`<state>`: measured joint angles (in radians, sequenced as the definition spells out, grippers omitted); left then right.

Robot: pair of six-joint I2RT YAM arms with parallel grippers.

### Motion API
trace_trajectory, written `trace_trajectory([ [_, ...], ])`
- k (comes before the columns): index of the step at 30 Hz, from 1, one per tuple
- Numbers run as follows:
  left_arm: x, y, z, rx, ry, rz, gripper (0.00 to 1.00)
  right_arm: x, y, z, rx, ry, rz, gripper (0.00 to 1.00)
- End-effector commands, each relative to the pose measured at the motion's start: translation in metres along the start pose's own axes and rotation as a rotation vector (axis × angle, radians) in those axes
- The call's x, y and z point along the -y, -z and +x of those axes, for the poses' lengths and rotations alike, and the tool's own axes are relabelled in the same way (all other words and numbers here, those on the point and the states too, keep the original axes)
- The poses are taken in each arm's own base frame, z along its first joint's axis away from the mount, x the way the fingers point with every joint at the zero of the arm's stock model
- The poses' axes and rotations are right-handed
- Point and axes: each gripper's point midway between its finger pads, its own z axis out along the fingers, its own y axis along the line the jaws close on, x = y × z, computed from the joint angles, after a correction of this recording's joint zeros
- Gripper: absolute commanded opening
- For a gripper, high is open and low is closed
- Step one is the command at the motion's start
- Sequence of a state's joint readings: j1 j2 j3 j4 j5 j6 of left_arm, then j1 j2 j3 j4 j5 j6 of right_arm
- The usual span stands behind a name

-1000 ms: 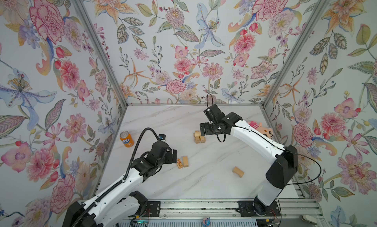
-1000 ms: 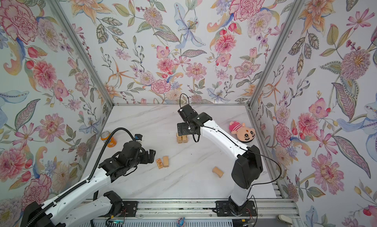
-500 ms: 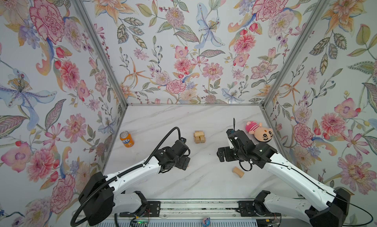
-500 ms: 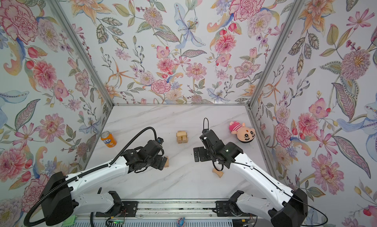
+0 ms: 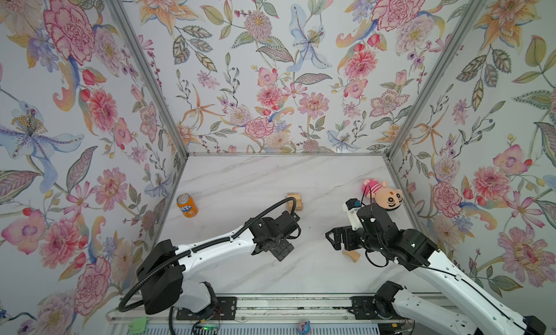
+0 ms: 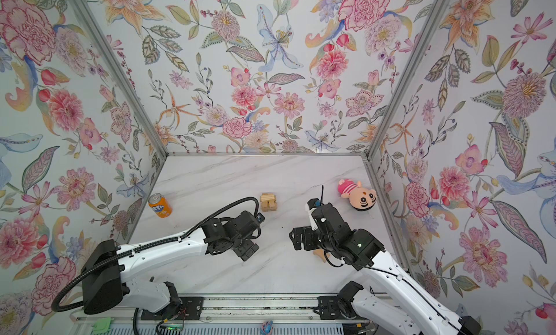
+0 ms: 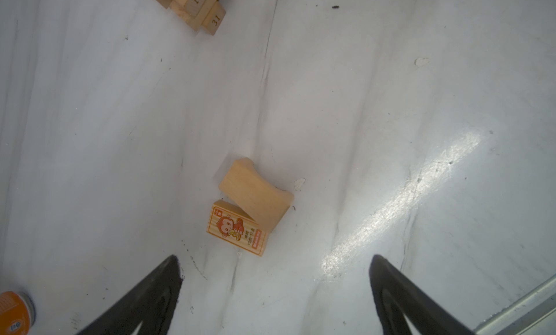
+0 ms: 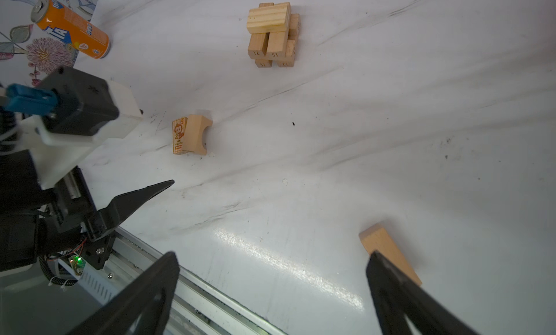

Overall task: Build the wood block tower
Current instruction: 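Open and withdraw the right gripper while the left gripper moves over the loose block, then lower the open left gripper over the upright wooden block beside the monkey card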

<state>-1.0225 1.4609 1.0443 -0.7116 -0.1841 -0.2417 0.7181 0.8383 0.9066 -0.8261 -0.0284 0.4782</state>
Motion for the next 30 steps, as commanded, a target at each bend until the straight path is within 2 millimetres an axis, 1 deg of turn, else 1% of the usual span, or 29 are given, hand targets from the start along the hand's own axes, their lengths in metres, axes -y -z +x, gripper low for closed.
trace_trajectory([
  [1,-0.01,-0.009,0.02,-0.14,-0.275,-0.07,0.99,0.003,-0.002,0.011,-0.045,0.01,-0.004,0.99],
  [2,-0.011,-0.013,0.022,-0.168,-0.305,-0.06,0.99,0.003,-0.005,0.013,-0.058,0.018,-0.009,0.99],
  [3,-0.013,-0.023,0.025,-0.206,-0.337,-0.055,0.99,0.004,-0.006,0.013,-0.064,0.024,-0.01,0.99],
  [6,-0.029,-0.028,0.018,-0.222,-0.358,-0.082,0.99,0.006,-0.006,0.012,-0.07,0.024,-0.025,0.99],
  [7,-0.033,-0.029,0.015,-0.21,-0.359,-0.097,0.99,0.003,-0.005,0.013,-0.072,0.027,-0.04,0.99],
  [8,-0.036,-0.029,0.011,-0.188,-0.394,-0.103,0.99,0.008,-0.004,0.009,-0.063,0.002,-0.038,0.99],
  [10,-0.04,-0.03,0.0,-0.13,-0.424,-0.115,0.99,0.009,-0.002,0.008,-0.058,-0.003,-0.054,0.99],
  [12,-0.039,-0.032,-0.009,-0.076,-0.429,-0.077,0.99,0.011,0.002,0.003,-0.04,-0.008,-0.06,0.99],
  [13,-0.039,-0.034,-0.011,-0.067,-0.43,-0.065,0.99,0.011,0.004,0.001,-0.031,-0.013,-0.065,0.99],
  [15,-0.038,-0.041,-0.007,-0.084,-0.457,-0.052,0.99,0.013,0.007,-0.002,-0.021,-0.025,-0.073,0.99],
  [18,-0.029,-0.052,0.005,-0.134,-0.483,-0.006,0.99,0.017,0.006,-0.002,-0.02,-0.039,-0.076,0.99],
  [22,-0.024,-0.059,0.018,-0.154,-0.49,0.015,0.98,0.022,0.004,0.0,-0.026,-0.053,-0.066,0.99],
  [24,-0.025,-0.06,0.016,-0.145,-0.449,0.006,0.98,0.025,0.004,0.001,-0.023,-0.065,-0.06,0.99],
  [26,-0.031,-0.058,0.007,-0.147,-0.358,-0.034,0.96,0.026,0.005,0.001,-0.014,-0.075,-0.056,0.99],
  [27,-0.034,-0.055,0.003,-0.157,-0.303,-0.046,0.93,0.026,0.006,0.001,-0.007,-0.082,-0.055,0.99],
  [28,-0.035,-0.053,-0.001,-0.163,-0.262,-0.051,0.88,0.026,0.007,0.001,-0.003,-0.086,-0.055,0.99],
  [30,-0.042,-0.049,-0.01,-0.155,-0.163,-0.092,0.83,0.026,0.011,0.0,0.012,-0.09,-0.056,0.99],
])
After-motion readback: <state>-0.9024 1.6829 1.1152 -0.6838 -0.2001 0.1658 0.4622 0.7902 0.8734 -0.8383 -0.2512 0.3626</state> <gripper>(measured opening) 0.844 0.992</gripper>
